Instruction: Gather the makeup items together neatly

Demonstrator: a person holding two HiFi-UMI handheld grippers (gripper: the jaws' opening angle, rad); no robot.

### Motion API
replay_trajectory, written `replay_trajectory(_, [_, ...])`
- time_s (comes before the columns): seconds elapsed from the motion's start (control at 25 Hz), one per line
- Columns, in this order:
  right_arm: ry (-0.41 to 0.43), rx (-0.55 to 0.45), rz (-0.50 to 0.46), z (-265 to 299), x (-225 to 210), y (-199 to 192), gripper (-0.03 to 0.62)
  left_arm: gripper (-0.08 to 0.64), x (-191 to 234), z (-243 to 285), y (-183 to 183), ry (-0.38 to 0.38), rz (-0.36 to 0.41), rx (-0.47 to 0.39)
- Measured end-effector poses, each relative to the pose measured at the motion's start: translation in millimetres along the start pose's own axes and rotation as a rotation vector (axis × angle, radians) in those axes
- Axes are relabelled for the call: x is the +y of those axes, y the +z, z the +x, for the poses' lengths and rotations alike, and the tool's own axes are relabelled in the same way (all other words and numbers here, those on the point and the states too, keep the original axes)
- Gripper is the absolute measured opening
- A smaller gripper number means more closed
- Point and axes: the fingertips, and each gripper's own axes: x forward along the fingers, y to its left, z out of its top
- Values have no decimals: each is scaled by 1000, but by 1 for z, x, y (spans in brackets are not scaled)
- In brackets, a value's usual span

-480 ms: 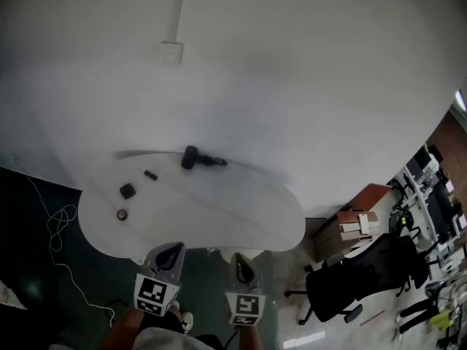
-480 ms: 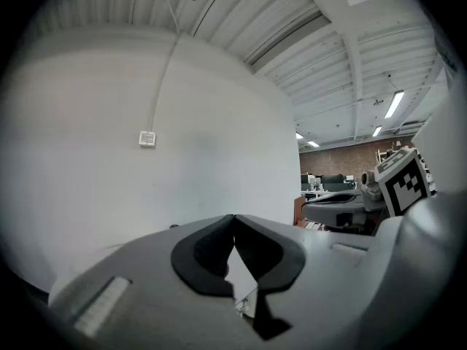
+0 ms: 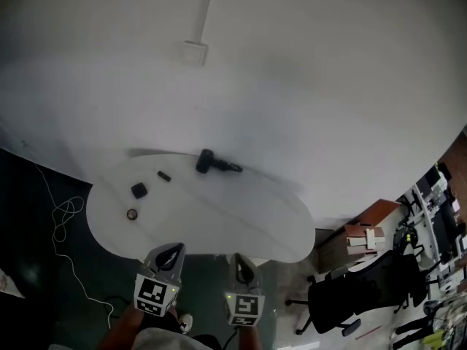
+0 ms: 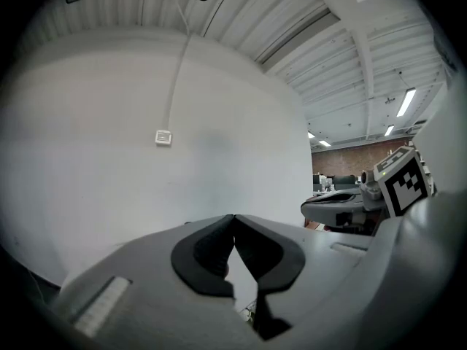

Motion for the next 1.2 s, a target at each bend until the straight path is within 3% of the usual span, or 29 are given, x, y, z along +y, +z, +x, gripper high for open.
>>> replay_trajectory(0.84, [247, 80, 3, 222, 66, -5, 5, 11, 173, 94, -49, 183, -88, 128])
replay_trajectory(1.2, [415, 129, -9, 290, 129, -18, 5, 11, 242, 90, -83, 316, -140, 191])
